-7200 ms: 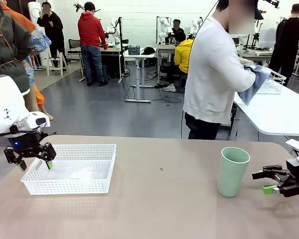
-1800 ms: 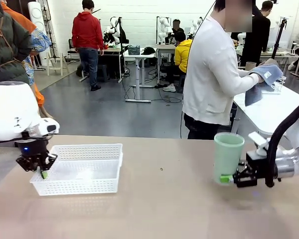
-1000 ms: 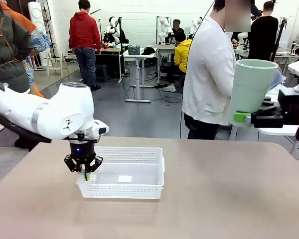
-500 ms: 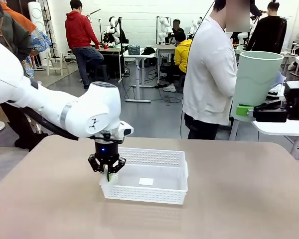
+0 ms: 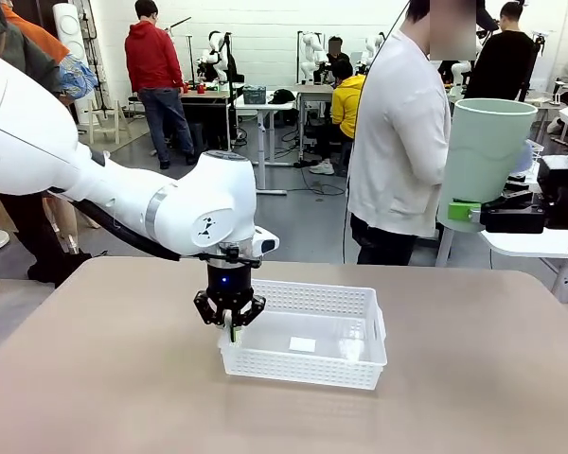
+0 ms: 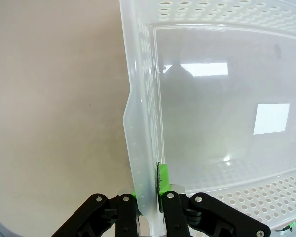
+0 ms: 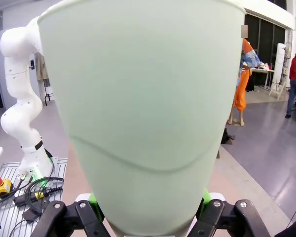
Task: Clean and organize the cups into the basket.
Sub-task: Pick up the Organizing basket and move it to the center of the table, then pick up the Reusable plastic cup from the right side of the table and place it inside the Organizing basket.
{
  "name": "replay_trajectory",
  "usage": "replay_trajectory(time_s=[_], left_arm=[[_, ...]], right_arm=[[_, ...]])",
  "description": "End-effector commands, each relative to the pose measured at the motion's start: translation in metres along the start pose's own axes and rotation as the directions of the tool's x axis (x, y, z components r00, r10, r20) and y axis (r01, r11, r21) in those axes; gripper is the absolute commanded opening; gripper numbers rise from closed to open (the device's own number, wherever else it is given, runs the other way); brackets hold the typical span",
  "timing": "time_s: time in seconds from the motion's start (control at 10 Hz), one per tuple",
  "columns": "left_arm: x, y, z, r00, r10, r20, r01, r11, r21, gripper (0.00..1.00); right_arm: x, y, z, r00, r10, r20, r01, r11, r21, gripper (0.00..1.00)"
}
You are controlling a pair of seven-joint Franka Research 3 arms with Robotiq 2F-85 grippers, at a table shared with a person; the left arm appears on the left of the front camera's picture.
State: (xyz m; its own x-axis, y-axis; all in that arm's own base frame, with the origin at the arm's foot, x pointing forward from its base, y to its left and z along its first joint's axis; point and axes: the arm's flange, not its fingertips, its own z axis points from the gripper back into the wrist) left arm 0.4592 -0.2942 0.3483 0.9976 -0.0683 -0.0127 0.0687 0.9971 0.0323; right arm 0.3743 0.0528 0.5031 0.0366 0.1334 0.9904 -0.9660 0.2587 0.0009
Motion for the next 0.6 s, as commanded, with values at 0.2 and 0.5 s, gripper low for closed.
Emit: replay_trajectory(time_s=[0.2, 0.5], left_arm=[[0.0, 0.0, 0.0, 1.0, 0.0, 0.0, 0.0, 1.0, 0.0, 0.0], [0.0, 0.0, 0.0, 1.0, 0.0, 0.0, 0.0, 1.0, 0.0, 0.0]], right_arm=[[0.0, -0.002, -0.001, 1.0, 0.009, 0.002, -0.009, 1.0, 0.008, 0.0], [0.004, 0.042, -0.064, 0.946, 0.121, -0.3, -0.099, 0.991, 0.088, 0.77]])
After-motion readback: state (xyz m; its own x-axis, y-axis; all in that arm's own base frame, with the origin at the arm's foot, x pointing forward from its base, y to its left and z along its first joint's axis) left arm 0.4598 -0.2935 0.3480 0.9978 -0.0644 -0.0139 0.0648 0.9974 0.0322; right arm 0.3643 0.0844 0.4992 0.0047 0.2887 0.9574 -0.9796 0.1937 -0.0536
